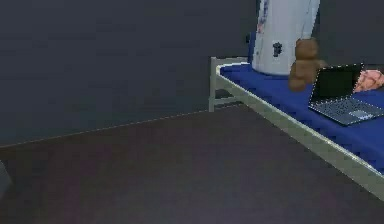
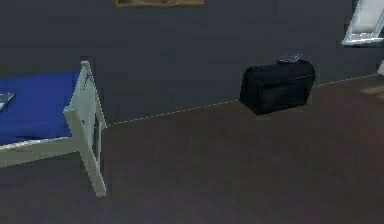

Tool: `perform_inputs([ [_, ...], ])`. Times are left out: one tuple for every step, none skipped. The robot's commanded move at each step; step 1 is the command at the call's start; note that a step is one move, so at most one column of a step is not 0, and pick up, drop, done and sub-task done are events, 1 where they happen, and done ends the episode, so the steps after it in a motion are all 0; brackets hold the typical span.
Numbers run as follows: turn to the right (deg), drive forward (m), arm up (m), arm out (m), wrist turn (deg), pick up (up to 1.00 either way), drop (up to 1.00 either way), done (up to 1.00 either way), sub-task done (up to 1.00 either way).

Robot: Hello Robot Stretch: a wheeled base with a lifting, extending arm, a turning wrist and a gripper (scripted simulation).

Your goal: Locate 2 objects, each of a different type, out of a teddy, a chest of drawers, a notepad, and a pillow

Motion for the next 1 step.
perform_inputs([
  [0.0,1.00,0.00,0.00,0.0,0.00,0.00,0.00,0.00],
])
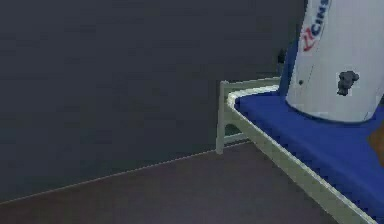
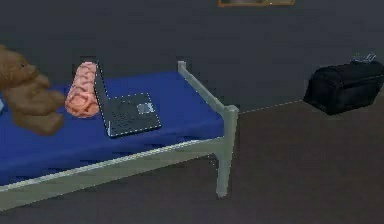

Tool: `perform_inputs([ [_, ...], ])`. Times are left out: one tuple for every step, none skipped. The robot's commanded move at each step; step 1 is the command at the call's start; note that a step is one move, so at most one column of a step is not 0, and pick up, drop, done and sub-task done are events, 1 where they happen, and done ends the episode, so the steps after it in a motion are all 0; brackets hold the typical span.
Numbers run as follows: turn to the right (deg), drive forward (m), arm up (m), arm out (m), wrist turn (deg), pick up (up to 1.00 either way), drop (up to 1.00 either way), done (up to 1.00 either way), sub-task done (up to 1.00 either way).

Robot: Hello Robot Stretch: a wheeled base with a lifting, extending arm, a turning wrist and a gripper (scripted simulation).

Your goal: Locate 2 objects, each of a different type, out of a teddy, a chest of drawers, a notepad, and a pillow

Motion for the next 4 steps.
perform_inputs([
  [0.0,1.00,0.00,0.00,0.0,0.00,0.00,0.00,0.00],
  [-45.0,0.00,0.00,0.00,0.0,0.00,0.00,0.00,0.00],
  [0.0,0.05,0.00,0.00,0.0,0.00,0.00,0.00,0.00],
  [45.0,0.00,0.00,0.00,0.0,0.00,0.00,0.00,0.00],
])
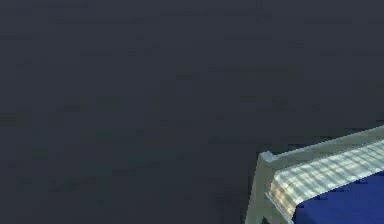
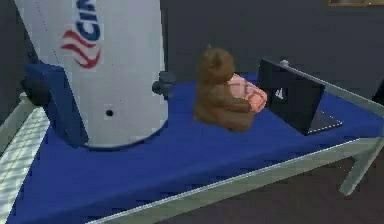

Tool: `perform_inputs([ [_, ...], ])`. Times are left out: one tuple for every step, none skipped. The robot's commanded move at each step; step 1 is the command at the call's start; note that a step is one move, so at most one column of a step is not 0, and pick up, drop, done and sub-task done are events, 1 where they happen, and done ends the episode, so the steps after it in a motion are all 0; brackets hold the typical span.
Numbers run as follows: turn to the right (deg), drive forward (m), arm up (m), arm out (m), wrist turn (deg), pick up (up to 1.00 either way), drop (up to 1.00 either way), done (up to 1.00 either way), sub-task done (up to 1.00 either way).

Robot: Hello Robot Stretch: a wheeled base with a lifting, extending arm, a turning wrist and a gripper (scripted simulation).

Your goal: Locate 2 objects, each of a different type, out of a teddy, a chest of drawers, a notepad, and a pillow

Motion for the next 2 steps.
perform_inputs([
  [45.0,0.00,0.00,0.00,0.0,0.00,0.00,0.00,0.00],
  [45.0,0.00,0.00,0.00,0.0,0.00,0.00,0.00,0.00],
])
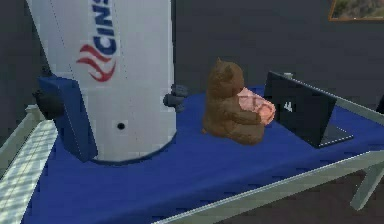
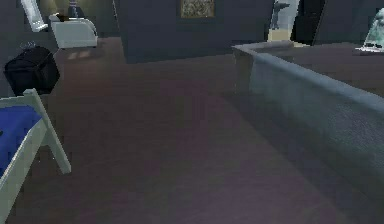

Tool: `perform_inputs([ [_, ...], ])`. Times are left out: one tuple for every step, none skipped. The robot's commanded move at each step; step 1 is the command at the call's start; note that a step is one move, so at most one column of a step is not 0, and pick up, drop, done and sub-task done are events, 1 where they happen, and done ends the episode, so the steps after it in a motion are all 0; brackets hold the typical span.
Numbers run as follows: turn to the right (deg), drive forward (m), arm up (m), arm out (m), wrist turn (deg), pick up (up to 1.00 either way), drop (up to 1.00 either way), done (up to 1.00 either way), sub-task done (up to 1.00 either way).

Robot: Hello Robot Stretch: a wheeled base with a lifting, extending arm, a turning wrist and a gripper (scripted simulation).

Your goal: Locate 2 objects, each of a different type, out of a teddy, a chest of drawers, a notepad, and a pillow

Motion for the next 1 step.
perform_inputs([
  [0.0,0.00,0.00,0.00,0.0,0.00,0.00,1.00,0.00],
])
